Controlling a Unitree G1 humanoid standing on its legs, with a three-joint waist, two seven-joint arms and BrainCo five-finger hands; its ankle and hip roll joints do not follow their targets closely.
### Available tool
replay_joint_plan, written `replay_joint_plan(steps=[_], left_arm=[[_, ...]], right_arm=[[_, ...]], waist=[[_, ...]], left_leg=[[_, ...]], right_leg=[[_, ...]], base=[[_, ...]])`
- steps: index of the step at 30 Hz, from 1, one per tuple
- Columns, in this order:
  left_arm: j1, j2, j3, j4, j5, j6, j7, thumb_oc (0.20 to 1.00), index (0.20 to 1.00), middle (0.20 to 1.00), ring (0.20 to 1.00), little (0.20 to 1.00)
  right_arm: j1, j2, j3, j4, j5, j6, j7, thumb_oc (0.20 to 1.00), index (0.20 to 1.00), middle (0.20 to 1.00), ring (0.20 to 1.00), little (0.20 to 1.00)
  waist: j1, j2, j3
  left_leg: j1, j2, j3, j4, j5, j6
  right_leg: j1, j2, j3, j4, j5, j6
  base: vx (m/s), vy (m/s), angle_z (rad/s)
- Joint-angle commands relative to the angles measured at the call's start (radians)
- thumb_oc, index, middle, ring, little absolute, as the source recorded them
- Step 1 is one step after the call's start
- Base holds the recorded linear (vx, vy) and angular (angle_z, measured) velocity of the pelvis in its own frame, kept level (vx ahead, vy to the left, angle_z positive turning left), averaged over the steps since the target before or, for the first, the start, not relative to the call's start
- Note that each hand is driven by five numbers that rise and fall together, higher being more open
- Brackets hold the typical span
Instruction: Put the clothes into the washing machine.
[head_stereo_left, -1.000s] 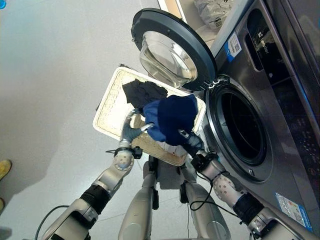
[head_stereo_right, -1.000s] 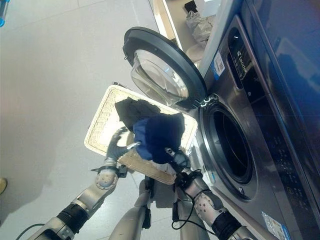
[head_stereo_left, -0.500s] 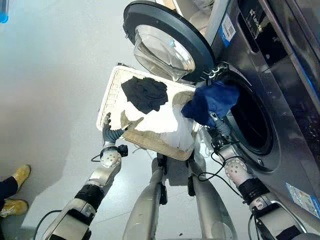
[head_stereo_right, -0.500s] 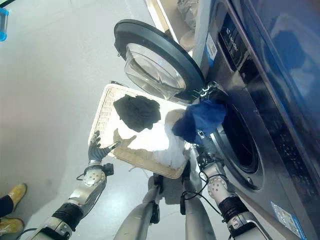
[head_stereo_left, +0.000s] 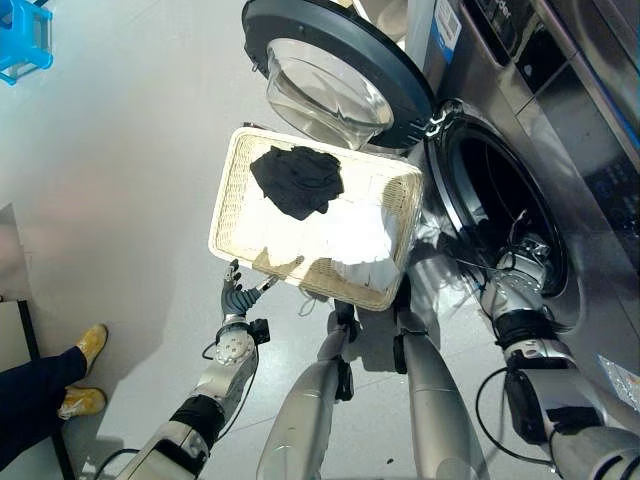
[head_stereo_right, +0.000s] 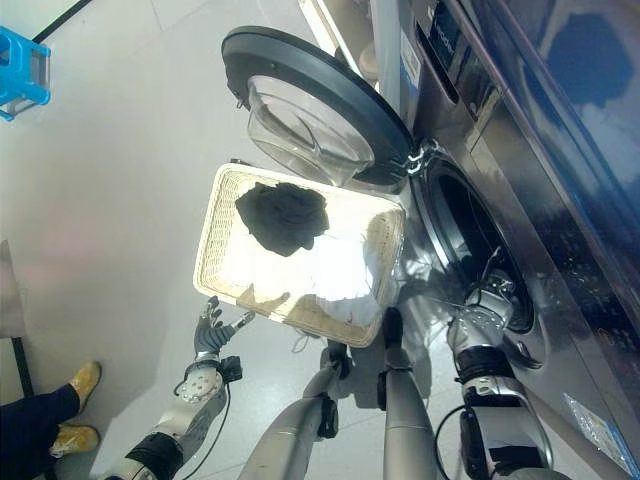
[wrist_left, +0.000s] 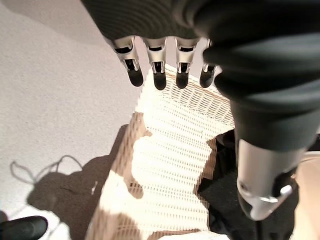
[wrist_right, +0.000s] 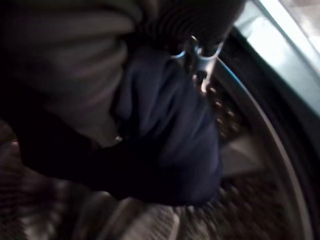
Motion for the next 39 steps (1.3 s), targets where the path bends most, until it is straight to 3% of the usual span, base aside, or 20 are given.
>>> replay_joint_plan(steps=[1, 3, 4, 5, 6, 7, 9, 10, 12, 13, 14, 15, 17, 19, 25, 26, 28, 32, 37, 39], left_arm=[[0.002, 0.028, 0.017, -0.017, -0.01, -0.031, -0.025, 1.0, 1.0, 1.0, 1.0, 1.0], [-0.007, 0.059, 0.008, -0.041, -0.014, -0.008, -0.028, 1.0, 1.0, 1.0, 1.0, 1.0], [-0.011, 0.07, 0.004, -0.051, -0.014, 0.001, -0.027, 1.0, 1.0, 1.0, 1.0, 1.0], [-0.014, 0.077, 0.0, -0.061, -0.013, 0.01, -0.025, 1.0, 1.0, 1.0, 1.0, 1.0], [-0.018, 0.094, -0.007, -0.082, -0.02, 0.025, -0.021, 1.0, 1.0, 1.0, 1.0, 1.0], [-0.019, 0.107, -0.012, -0.105, -0.032, 0.038, -0.017, 1.0, 1.0, 1.0, 1.0, 1.0], [-0.028, 0.128, -0.018, -0.139, -0.049, 0.059, -0.003, 1.0, 1.0, 1.0, 1.0, 1.0], [-0.039, 0.137, -0.02, -0.145, -0.059, 0.067, -0.001, 1.0, 1.0, 1.0, 1.0, 1.0], [-0.052, 0.147, -0.017, -0.151, -0.064, 0.075, 0.002, 1.0, 1.0, 1.0, 1.0, 1.0], [-0.062, 0.158, -0.014, -0.154, -0.063, 0.075, 0.006, 1.0, 1.0, 1.0, 1.0, 1.0], [-0.08, 0.182, -0.006, -0.16, -0.049, 0.063, 0.017, 1.0, 1.0, 1.0, 1.0, 1.0], [-0.088, 0.19, -0.002, -0.162, -0.041, 0.06, 0.02, 1.0, 1.0, 1.0, 1.0, 1.0], [-0.091, 0.195, 0.0, -0.162, -0.036, 0.057, 0.024, 1.0, 1.0, 1.0, 1.0, 1.0], [-0.134, 0.187, 0.02, -0.137, 0.048, 0.015, 0.071, 1.0, 1.0, 1.0, 1.0, 1.0], [-0.217, 0.178, 0.036, -0.123, 0.188, 0.044, 0.135, 1.0, 1.0, 1.0, 1.0, 1.0], [-0.275, 0.181, 0.037, -0.122, 0.263, 0.094, 0.178, 1.0, 1.0, 1.0, 1.0, 1.0], [-0.331, 0.193, 0.034, -0.096, 0.315, 0.144, 0.201, 1.0, 1.0, 1.0, 1.0, 1.0], [-0.399, 0.2, 0.02, -0.039, 0.338, 0.189, 0.23, 1.0, 1.0, 1.0, 1.0, 1.0], [-0.583, 0.232, -0.014, 0.142, 0.332, 0.317, 0.225, 1.0, 1.0, 1.0, 1.0, 1.0], [-0.613, 0.237, -0.018, 0.174, 0.322, 0.332, 0.219, 1.0, 1.0, 1.0, 1.0, 1.0]], right_arm=[[-0.088, -0.354, -0.174, -0.03, 0.133, -0.314, -0.012, 0.2, 0.2, 0.2, 0.2, 0.2], [-0.111, -0.428, -0.199, 0.009, 0.133, -0.412, -0.098, 0.2, 0.2, 0.2, 0.2, 0.2], [-0.114, -0.449, -0.198, 0.021, 0.133, -0.417, -0.107, 0.313, 0.313, 0.313, 0.313, 0.313], [-0.117, -0.464, -0.196, 0.033, 0.133, -0.415, -0.112, 0.58, 0.58, 0.58, 0.58, 0.58], [-0.121, -0.495, -0.181, 0.065, 0.131, -0.392, -0.105, 1.0, 1.0, 1.0, 1.0, 1.0], [-0.131, -0.52, -0.163, 0.087, 0.102, -0.338, -0.109, 1.0, 1.0, 1.0, 1.0, 1.0], [-0.13, -0.531, -0.101, 0.101, -0.092, -0.098, -0.174, 1.0, 1.0, 1.0, 1.0, 1.0], [-0.121, -0.521, -0.074, 0.096, -0.15, 0.06, -0.199, 1.0, 1.0, 1.0, 1.0, 1.0], [-0.116, -0.51, -0.037, 0.11, -0.169, 0.172, -0.206, 1.0, 1.0, 1.0, 1.0, 1.0], [-0.109, -0.493, -0.001, 0.124, -0.192, 0.285, -0.218, 1.0, 1.0, 1.0, 1.0, 1.0], [-0.075, -0.449, 0.054, 0.172, -0.221, 0.516, -0.172, 1.0, 1.0, 1.0, 1.0, 1.0], [-0.061, -0.431, 0.073, 0.195, -0.247, 0.593, -0.127, 1.0, 1.0, 1.0, 1.0, 1.0], [-0.055, -0.421, 0.082, 0.209, -0.27, 0.614, -0.112, 1.0, 1.0, 1.0, 1.0, 1.0], [-0.033, -0.332, 0.145, 0.275, -0.432, 0.68, 0.041, 1.0, 1.0, 1.0, 1.0, 1.0], [-0.011, -0.244, 0.172, 0.279, -0.484, 0.627, 0.104, 1.0, 1.0, 1.0, 1.0, 1.0], [0.047, -0.184, 0.187, 0.208, -0.528, 0.561, 0.09, 1.0, 1.0, 1.0, 1.0, 1.0], [0.092, -0.142, 0.202, 0.141, -0.572, 0.518, 0.067, 1.0, 1.0, 1.0, 1.0, 1.0], [0.13, -0.108, 0.233, 0.085, -0.616, 0.505, 0.055, 1.0, 1.0, 1.0, 1.0, 1.0], [0.191, -0.074, 0.328, 0.014, -0.676, 0.505, 0.078, 1.0, 1.0, 1.0, 1.0, 1.0], [0.203, -0.07, 0.349, -0.003, -0.689, 0.506, 0.082, 1.0, 1.0, 1.0, 1.0, 1.0]], waist=[[-0.054, 0.09, 0.002], [-0.05, 0.086, 0.002], [-0.049, 0.085, 0.002], [-0.047, 0.085, 0.002], [-0.044, 0.084, 0.002], [-0.041, 0.084, 0.002], [-0.042, 0.08, 0.002], [-0.041, 0.078, 0.002], [-0.037, 0.075, 0.002], [-0.034, 0.072, 0.002], [-0.024, 0.063, 0.002], [-0.019, 0.059, 0.002], [-0.017, 0.057, 0.002], [-0.005, 0.047, 0.002], [-0.008, 0.031, 0.002], [-0.026, 0.014, 0.002], [-0.047, 0.0, 0.002], [-0.072, -0.016, 0.002], [-0.135, -0.067, 0.002], [-0.147, -0.078, 0.002]], left_leg=[[-0.083, -0.014, -0.014, 0.123, -0.044, -0.04], [-0.098, -0.013, -0.021, 0.125, -0.039, -0.041], [-0.103, -0.014, -0.023, 0.126, -0.038, -0.041], [-0.106, -0.014, -0.025, 0.127, -0.038, -0.041], [-0.115, -0.015, -0.028, 0.13, -0.035, -0.04], [-0.124, -0.017, -0.033, 0.135, -0.033, -0.039], [-0.146, -0.027, -0.043, 0.154, -0.042, -0.037], [-0.159, -0.03, -0.045, 0.161, -0.041, -0.036], [-0.169, -0.031, -0.045, 0.164, -0.038, -0.034], [-0.179, -0.03, -0.043, 0.163, -0.035, -0.032], [-0.198, -0.026, -0.042, 0.157, -0.032, -0.03], [-0.202, -0.025, -0.041, 0.157, -0.031, -0.03], [-0.202, -0.026, -0.041, 0.157, -0.032, -0.029], [-0.211, -0.027, -0.041, 0.163, -0.035, -0.026], [-0.225, -0.029, -0.035, 0.182, -0.043, -0.021], [-0.238, -0.027, -0.025, 0.189, -0.045, -0.017], [-0.251, -0.022, -0.01, 0.2, -0.051, -0.017], [-0.273, -0.016, 0.007, 0.221, -0.058, -0.016], [-0.321, -0.01, 0.037, 0.303, -0.098, -0.007], [-0.333, -0.01, 0.043, 0.326, -0.11, -0.005]], right_leg=[[0.015, 0.007, -0.019, 0.073, -0.113, 0.073], [0.002, 0.011, -0.02, 0.081, -0.107, 0.073], [-0.002, 0.011, -0.02, 0.083, -0.106, 0.073], [-0.005, 0.012, -0.02, 0.086, -0.106, 0.073], [-0.012, 0.012, -0.021, 0.091, -0.104, 0.073], [-0.021, 0.014, -0.021, 0.098, -0.104, 0.073], [-0.042, 0.011, -0.019, 0.116, -0.114, 0.077], [-0.052, 0.01, -0.021, 0.119, -0.112, 0.078], [-0.06, 0.011, -0.023, 0.12, -0.11, 0.077], [-0.067, 0.012, -0.025, 0.118, -0.108, 0.076], [-0.078, 0.012, -0.035, 0.112, -0.104, 0.076], [-0.078, 0.012, -0.04, 0.11, -0.104, 0.074], [-0.077, 0.011, -0.044, 0.111, -0.105, 0.073], [-0.079, 0.008, -0.057, 0.11, -0.105, 0.069], [-0.092, 0.01, -0.062, 0.119, -0.101, 0.069], [-0.104, 0.017, -0.054, 0.113, -0.09, 0.071], [-0.118, 0.024, -0.043, 0.108, -0.08, 0.073], [-0.141, 0.03, -0.028, 0.107, -0.068, 0.075], [-0.186, 0.039, 0.016, 0.092, -0.033, 0.081], [-0.197, 0.038, 0.025, 0.089, -0.026, 0.083]], base=[[0.0, -0.096, 0.04], [0.0, -0.11, 0.06], [-0.03, -0.073, 0.05], [0.0, -0.053, 0.05], [0.01, -0.05, 0.07], [0.03, -0.057, 0.06], [0.01, -0.049, 0.02], [-0.04, -0.035, -0.01], [-0.03, -0.04, 0.0], [-0.07, -0.144, 0.03], [-0.08, -0.166, 0.01], [-0.06, -0.149, 0.03], [-0.01, -0.05, 0.07], [-0.01, -0.06, 0.04], [0.0, 0.009, 0.07], [-0.02, 0.093, 0.05], [-0.01, 0.152, 0.05], [0.0, 0.118, -0.14], [0.01, 0.147, -0.2], [0.02, 0.123, -0.23]])
